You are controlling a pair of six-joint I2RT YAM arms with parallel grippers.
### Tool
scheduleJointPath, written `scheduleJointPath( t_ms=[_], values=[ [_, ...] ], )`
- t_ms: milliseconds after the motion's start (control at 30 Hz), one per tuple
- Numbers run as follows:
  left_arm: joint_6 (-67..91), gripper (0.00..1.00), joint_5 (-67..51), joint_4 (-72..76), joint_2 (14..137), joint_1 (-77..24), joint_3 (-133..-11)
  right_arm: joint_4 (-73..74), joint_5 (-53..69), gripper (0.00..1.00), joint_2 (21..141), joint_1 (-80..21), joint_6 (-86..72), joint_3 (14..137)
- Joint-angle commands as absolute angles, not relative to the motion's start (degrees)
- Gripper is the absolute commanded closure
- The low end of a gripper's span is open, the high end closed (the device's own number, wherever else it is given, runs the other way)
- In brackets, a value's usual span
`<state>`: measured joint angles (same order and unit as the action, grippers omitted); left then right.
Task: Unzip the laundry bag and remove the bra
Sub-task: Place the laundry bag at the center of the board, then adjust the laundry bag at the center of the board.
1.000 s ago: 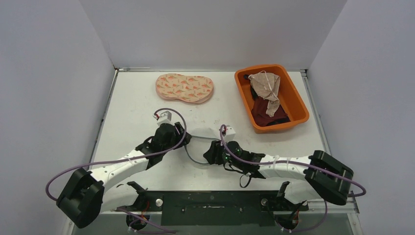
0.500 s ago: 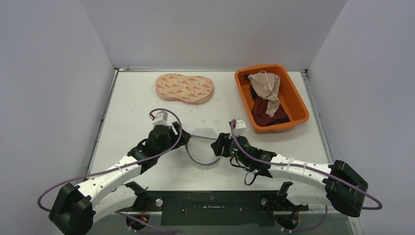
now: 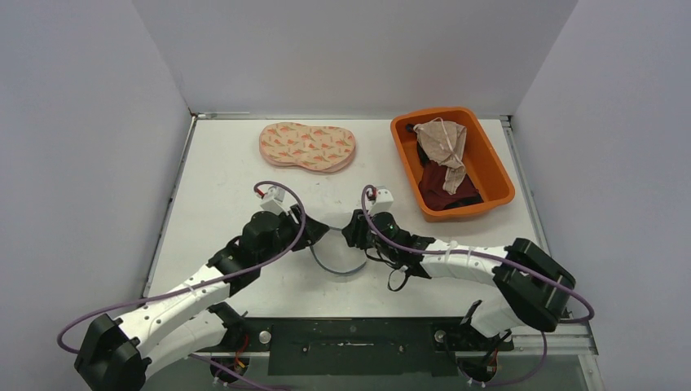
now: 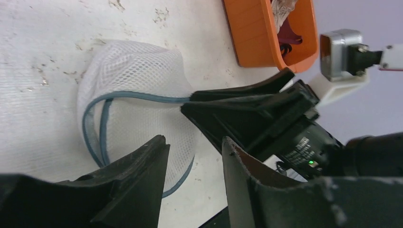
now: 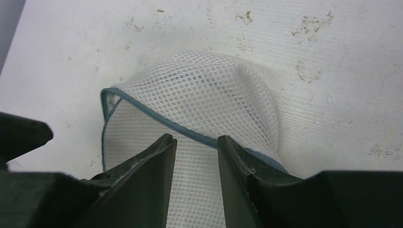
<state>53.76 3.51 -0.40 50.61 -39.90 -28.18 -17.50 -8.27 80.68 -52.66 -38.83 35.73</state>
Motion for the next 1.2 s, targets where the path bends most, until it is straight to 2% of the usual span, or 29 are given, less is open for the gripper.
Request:
scheduleJointPath(
  t_ms=[0, 267, 533, 900, 1167],
  values=[
    [55.37, 0.59, 0.67, 6.60, 54.19, -41.11, -28.68, -22.66, -8.08, 0.62, 85.69, -51.94, -39.67, 38.91],
    [55.55, 0.69, 3.92, 12.72, 62.55, -39.92, -26.92, -23.77, -8.56, 0.65, 91.87, -51.94, -40.34, 39.29],
    [52.83, 0.71, 5.82, 13.19, 65.82, -39.64, -28.91, -23.83, -9.51, 0.66, 95.98, -52.34, -40.42, 39.36],
    [54.05, 0.79, 3.01, 20.41, 71.22, -39.28, -22.06, -24.35, -9.44, 0.66, 96.37, -53.04, -40.37, 38.15],
    [54.06, 0.86, 9.76, 18.59, 74.20, -39.03, -18.49, -25.17, -8.41, 0.66, 96.22, -53.68, -40.79, 37.33]
  ],
)
